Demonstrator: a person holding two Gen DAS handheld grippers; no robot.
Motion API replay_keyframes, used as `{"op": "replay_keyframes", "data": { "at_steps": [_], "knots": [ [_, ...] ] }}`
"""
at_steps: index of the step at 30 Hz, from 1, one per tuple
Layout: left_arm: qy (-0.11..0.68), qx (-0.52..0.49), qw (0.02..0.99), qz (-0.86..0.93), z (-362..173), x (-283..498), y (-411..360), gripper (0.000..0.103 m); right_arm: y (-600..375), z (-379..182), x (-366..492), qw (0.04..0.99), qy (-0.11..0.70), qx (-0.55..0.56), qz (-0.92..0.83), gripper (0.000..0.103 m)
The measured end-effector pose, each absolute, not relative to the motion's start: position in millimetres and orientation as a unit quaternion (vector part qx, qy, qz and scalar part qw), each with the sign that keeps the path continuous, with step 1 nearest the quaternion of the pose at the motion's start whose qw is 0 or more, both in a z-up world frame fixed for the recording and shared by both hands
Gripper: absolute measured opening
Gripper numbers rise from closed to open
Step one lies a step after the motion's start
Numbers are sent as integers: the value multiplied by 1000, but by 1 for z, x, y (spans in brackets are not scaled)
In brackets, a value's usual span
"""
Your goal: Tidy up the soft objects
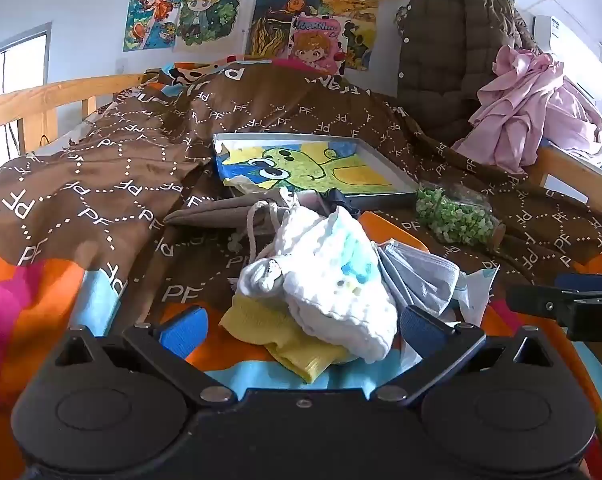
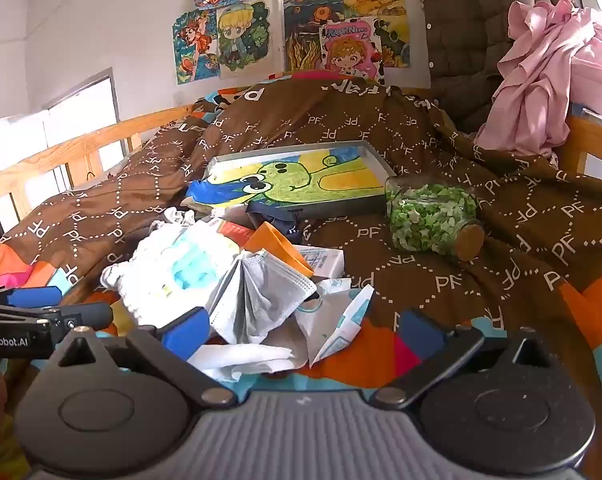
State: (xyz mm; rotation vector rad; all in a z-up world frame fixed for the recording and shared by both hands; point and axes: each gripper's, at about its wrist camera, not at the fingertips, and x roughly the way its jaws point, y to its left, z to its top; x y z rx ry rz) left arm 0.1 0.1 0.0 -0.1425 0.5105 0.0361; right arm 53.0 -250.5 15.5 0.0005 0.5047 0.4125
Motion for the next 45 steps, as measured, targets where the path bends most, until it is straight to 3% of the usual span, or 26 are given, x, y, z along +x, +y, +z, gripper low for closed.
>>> {"op": "replay_keyframes", "data": {
  "at_steps": [45],
  "knots": [
    [256,-64,964,29,-4,-1,1,102,-246,17,55,945,267,-15,190,103]
  ]
}}
